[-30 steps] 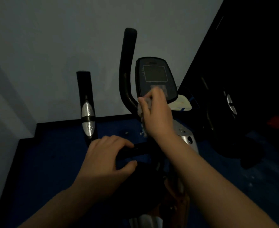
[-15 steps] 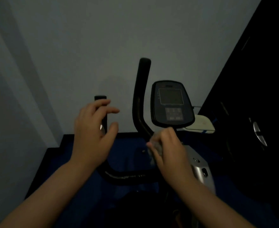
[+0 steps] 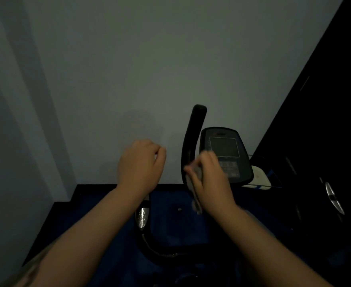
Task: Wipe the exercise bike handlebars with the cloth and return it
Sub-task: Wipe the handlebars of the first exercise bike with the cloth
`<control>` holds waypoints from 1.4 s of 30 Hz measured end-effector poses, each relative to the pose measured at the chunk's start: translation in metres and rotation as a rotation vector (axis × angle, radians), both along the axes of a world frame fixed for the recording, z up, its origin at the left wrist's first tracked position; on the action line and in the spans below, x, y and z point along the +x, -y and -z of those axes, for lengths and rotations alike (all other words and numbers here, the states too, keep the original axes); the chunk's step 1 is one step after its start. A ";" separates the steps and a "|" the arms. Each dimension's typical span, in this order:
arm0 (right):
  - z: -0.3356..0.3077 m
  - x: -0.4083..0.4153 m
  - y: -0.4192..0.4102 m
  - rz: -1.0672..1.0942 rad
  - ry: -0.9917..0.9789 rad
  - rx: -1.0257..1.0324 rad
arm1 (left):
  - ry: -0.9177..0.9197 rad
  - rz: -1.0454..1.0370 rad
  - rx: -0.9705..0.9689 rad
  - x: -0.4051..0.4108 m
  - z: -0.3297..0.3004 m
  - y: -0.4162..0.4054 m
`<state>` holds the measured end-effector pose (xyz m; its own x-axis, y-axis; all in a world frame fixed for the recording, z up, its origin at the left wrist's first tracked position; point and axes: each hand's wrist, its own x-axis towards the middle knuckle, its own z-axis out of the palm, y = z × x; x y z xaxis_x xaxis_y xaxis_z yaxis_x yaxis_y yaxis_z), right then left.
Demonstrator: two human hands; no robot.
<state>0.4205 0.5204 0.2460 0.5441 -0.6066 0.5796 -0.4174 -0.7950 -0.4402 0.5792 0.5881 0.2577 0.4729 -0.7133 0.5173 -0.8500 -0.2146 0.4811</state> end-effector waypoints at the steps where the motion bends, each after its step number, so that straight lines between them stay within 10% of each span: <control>1: -0.013 0.018 0.007 0.046 0.037 0.029 | -0.003 0.005 0.000 0.001 -0.001 0.000; 20: -0.010 -0.012 0.008 -0.069 0.063 0.147 | 0.014 0.090 -0.089 0.008 0.006 0.000; 26: -0.078 0.051 0.051 0.007 0.754 0.338 | 0.025 0.077 -0.073 0.007 0.006 0.002; 31: -0.014 0.034 0.034 0.048 0.457 0.316 | 0.019 0.066 -0.071 0.008 0.006 0.002; 37: -0.077 0.062 0.050 0.062 0.739 0.302 | 0.017 0.055 -0.060 0.007 0.005 0.003; 42: -0.037 0.037 0.036 0.125 0.427 0.252 | -0.006 0.082 -0.053 0.008 0.003 0.000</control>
<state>0.4580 0.4843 0.2830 0.2052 -0.8017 0.5614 -0.2436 -0.5974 -0.7641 0.5871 0.5881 0.2552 0.4173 -0.7212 0.5529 -0.8607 -0.1184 0.4951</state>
